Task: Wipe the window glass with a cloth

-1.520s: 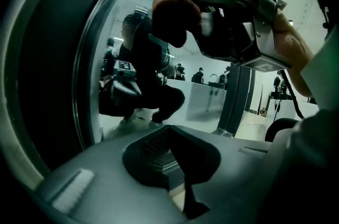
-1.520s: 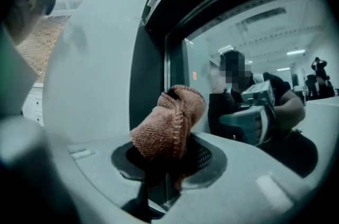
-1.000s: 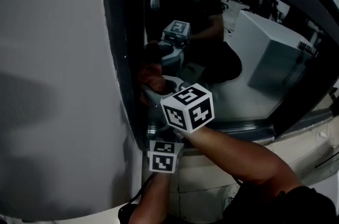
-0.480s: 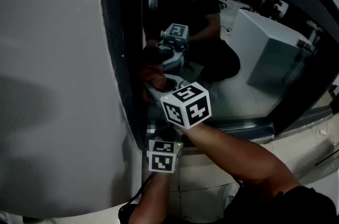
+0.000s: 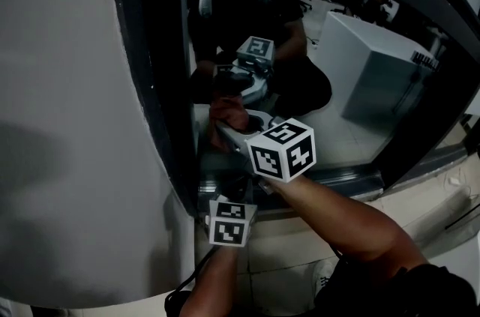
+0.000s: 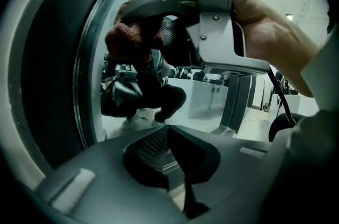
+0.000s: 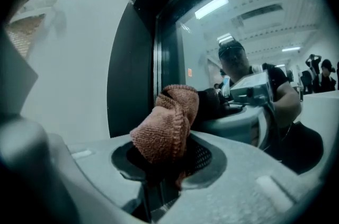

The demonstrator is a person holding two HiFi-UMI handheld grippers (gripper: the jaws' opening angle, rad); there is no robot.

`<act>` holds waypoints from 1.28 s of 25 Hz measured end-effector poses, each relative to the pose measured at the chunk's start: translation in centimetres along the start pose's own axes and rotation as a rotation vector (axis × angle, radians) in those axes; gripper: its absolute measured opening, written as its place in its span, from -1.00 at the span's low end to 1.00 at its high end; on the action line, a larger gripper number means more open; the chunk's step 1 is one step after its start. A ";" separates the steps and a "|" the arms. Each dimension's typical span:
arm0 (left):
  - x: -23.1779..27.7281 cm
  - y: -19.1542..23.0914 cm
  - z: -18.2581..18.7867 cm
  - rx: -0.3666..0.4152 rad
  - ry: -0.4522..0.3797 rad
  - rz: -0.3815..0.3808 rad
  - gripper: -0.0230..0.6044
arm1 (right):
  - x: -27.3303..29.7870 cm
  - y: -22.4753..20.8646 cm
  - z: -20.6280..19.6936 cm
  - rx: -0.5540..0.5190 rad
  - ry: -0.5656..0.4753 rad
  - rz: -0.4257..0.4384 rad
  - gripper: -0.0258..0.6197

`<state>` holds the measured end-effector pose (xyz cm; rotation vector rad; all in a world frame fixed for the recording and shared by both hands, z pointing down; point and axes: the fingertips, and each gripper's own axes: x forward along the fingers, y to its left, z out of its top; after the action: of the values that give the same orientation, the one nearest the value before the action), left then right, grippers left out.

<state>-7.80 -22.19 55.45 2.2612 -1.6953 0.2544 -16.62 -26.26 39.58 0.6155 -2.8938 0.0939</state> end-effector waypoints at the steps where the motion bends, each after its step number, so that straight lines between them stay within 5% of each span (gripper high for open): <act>1: 0.3 -0.4 -0.1 0.003 0.003 -0.001 -0.87 | -0.7 -0.5 -0.2 0.003 0.001 0.000 -0.59; 18: 1.7 -2.9 -0.9 -0.003 0.041 -0.050 -0.87 | -7.9 -6.2 0.4 0.013 -0.037 -0.046 -0.59; 32: 2.8 -3.5 -1.4 0.003 0.067 -0.057 -0.87 | -18.8 -15.4 0.3 0.034 -0.063 -0.214 -0.58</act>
<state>-3.59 -23.38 57.24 2.2729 -1.5954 0.3164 6.47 -32.86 36.12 0.9461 -2.8696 0.0961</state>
